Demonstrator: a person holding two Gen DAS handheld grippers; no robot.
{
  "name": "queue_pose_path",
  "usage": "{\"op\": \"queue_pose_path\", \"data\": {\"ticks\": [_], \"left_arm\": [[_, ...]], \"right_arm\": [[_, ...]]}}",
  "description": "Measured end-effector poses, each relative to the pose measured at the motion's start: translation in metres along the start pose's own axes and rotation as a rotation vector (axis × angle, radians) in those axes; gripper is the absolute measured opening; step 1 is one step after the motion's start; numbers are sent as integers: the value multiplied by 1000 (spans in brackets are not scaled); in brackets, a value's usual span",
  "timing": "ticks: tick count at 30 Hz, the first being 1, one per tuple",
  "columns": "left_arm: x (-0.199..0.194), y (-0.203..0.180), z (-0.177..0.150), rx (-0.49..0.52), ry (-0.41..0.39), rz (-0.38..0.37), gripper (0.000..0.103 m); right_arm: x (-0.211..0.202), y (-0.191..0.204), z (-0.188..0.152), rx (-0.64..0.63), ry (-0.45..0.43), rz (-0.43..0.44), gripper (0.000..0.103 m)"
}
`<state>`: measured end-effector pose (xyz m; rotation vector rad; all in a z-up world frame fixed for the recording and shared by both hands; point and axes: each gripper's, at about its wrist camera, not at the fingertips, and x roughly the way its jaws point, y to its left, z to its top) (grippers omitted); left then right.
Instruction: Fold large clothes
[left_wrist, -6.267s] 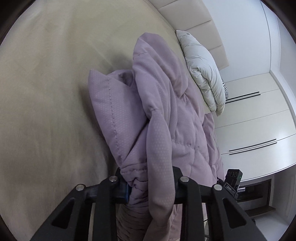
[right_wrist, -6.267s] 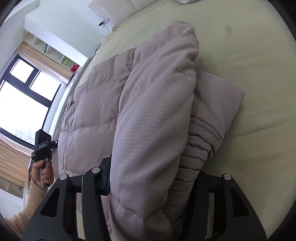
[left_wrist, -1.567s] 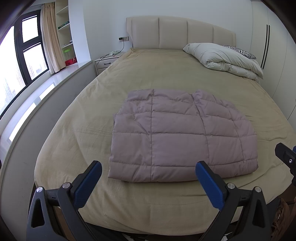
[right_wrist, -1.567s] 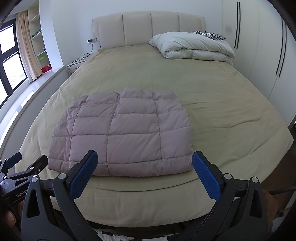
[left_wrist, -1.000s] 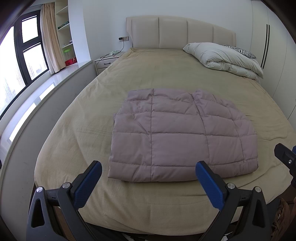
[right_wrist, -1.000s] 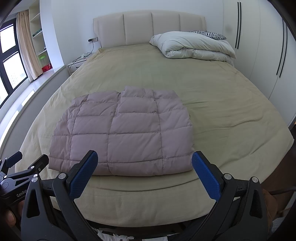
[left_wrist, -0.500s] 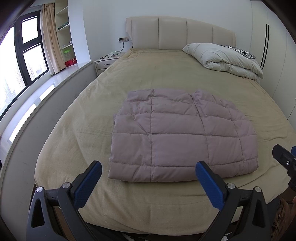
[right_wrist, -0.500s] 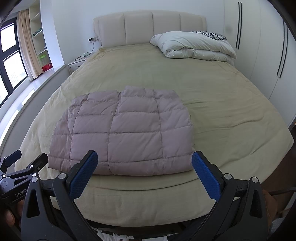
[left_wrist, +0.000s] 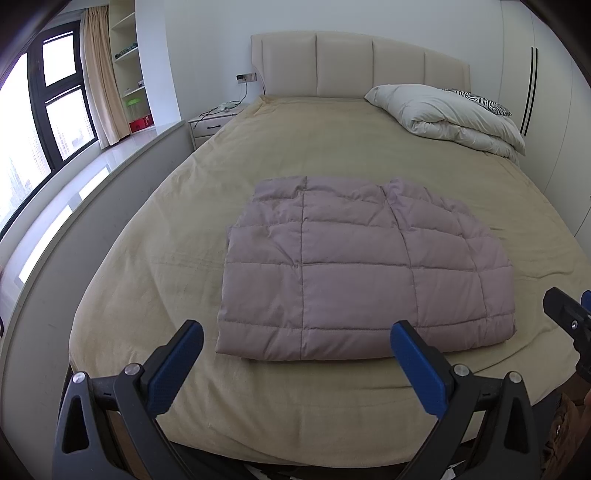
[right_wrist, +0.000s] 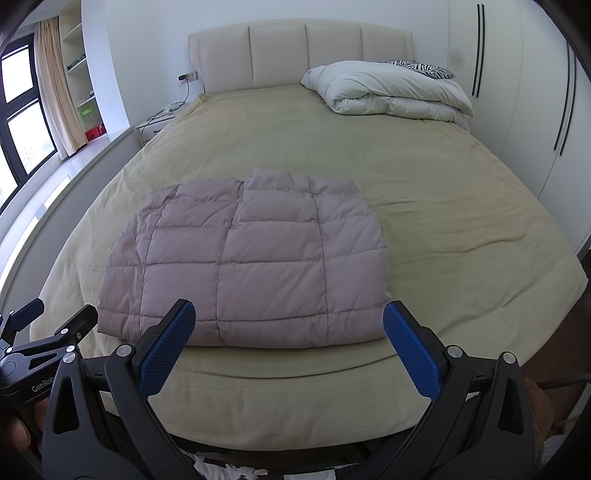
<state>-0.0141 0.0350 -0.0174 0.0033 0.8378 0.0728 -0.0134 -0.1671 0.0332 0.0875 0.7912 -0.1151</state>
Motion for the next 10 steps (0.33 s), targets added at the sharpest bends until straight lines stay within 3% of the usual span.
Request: {"op": "queue_pose_path", "data": {"ticks": [10], "left_arm": [[3, 3, -2, 1, -7, -2, 103]], "right_arm": [[2, 2, -6, -3, 14, 3, 103]]}}
